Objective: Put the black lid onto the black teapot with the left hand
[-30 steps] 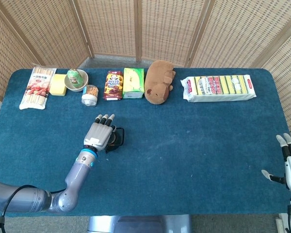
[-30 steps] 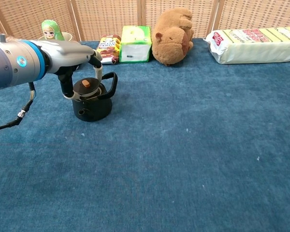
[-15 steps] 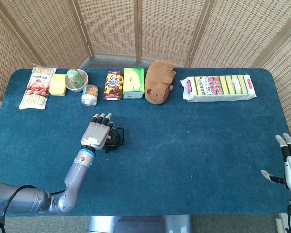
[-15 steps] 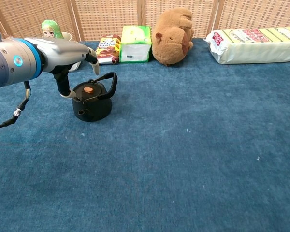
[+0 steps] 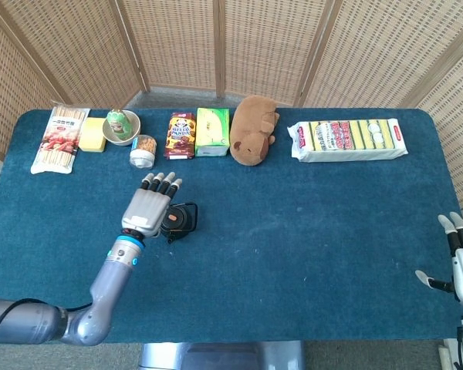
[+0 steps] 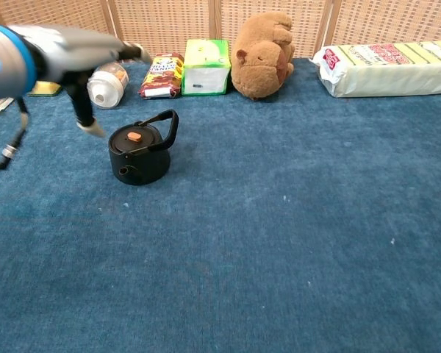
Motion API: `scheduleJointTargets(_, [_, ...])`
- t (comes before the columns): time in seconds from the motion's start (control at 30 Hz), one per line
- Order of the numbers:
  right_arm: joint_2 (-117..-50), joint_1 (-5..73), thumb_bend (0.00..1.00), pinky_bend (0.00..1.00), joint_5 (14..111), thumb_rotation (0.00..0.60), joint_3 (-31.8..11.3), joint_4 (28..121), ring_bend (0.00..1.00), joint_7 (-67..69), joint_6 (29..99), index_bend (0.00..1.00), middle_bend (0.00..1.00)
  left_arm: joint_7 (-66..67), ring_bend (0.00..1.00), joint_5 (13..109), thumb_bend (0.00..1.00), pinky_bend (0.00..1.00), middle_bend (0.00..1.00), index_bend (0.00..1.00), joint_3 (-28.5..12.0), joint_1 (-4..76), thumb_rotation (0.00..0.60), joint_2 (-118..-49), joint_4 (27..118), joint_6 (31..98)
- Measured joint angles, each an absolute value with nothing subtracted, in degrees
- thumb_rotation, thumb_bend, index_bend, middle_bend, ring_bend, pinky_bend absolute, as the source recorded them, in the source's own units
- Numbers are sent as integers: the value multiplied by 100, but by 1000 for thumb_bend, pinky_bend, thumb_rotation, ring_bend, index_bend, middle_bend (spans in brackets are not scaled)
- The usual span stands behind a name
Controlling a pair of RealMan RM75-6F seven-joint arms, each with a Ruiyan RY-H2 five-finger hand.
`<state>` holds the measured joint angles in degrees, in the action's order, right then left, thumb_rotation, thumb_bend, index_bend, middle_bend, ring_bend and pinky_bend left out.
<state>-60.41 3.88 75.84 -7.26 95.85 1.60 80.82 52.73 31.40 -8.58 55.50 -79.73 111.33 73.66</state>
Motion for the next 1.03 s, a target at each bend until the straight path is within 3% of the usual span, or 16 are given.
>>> scheduleJointTargets(0.33, [-6086, 390, 100, 0, 7675, 600, -689, 9593, 0, 71, 8124, 46, 0, 4493, 0, 4684, 52, 61, 0, 0, -145, 4657, 600, -6675, 11650, 7803])
scheduleJointTargets(0.6, [-6150, 393, 100, 0, 7785, 600, -650, 9592, 0, -90, 8197, 44, 0, 2619, 0, 6548, 55, 61, 0, 0, 658, 3448, 600, -5862, 11254, 8353])
scheduleJointTargets(0.9, [-6248, 353, 101, 0, 7849, 600, -699, 9573, 0, -238, 8441, 44, 0, 501, 0, 7471, 60, 62, 0, 0, 1213, 1742, 600, -5951, 9816, 9359])
scheduleJointTargets(1.03, [-6258, 351, 101, 0, 7858, 600, -709, 9564, 0, -215, 8454, 44, 0, -4, 0, 7663, 69, 61, 0, 0, 1286, 1406, 600, -6121, 9415, 9526])
